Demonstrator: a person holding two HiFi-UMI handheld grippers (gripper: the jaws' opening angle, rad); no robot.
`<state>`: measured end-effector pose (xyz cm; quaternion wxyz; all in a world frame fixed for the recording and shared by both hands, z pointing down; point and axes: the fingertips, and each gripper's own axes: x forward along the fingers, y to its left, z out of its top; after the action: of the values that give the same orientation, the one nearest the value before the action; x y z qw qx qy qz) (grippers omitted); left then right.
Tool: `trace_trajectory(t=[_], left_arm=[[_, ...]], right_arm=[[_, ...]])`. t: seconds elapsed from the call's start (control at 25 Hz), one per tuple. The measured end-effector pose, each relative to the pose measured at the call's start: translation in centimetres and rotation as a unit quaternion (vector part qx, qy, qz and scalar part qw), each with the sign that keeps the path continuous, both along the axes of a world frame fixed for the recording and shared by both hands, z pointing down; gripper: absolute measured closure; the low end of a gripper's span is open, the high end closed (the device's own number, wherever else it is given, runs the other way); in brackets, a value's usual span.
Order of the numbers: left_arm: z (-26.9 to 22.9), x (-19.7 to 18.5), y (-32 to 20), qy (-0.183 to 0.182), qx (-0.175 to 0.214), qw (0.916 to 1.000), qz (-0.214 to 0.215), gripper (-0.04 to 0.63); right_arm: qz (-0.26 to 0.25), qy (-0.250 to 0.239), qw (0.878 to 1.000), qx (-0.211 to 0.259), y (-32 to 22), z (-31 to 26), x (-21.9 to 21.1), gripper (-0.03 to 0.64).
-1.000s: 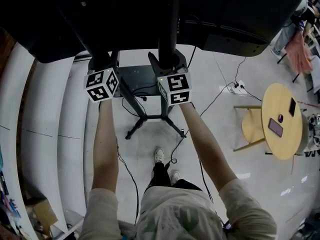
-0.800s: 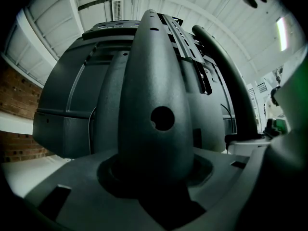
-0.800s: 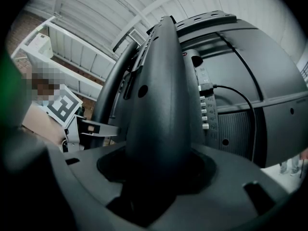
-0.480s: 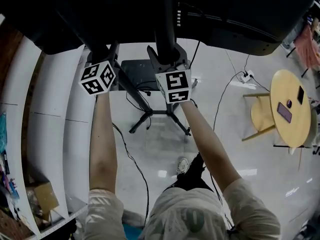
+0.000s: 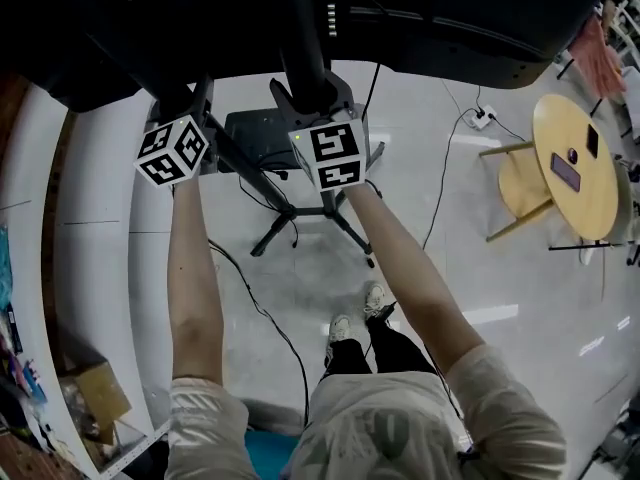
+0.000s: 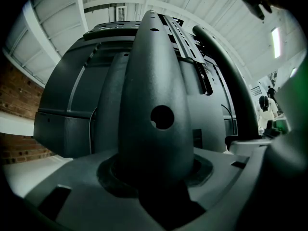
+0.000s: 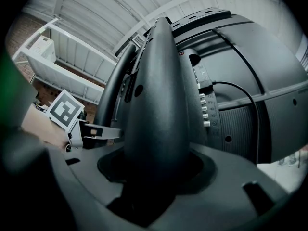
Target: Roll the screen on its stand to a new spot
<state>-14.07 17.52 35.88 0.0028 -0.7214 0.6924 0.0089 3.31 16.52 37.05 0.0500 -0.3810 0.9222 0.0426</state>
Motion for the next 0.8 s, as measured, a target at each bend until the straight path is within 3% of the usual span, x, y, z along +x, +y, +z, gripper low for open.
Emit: trace_trajectory(t=[0.44, 0.8], left_arm=[[-0.4, -0.9, 8.4, 0.0, 0.003, 0.9999, -0.01, 0.38], [-0.8, 1.2, 17.6, -0.002, 0.012, 0.9992, -0.037, 0.38]], right_arm=[[0.0, 0.014, 1.0, -0.007, 7.6, -0.1, -0.9, 0.388], [-0.026, 0.014, 1.0, -0.005, 15.8, -0.4, 1.0, 0.388]])
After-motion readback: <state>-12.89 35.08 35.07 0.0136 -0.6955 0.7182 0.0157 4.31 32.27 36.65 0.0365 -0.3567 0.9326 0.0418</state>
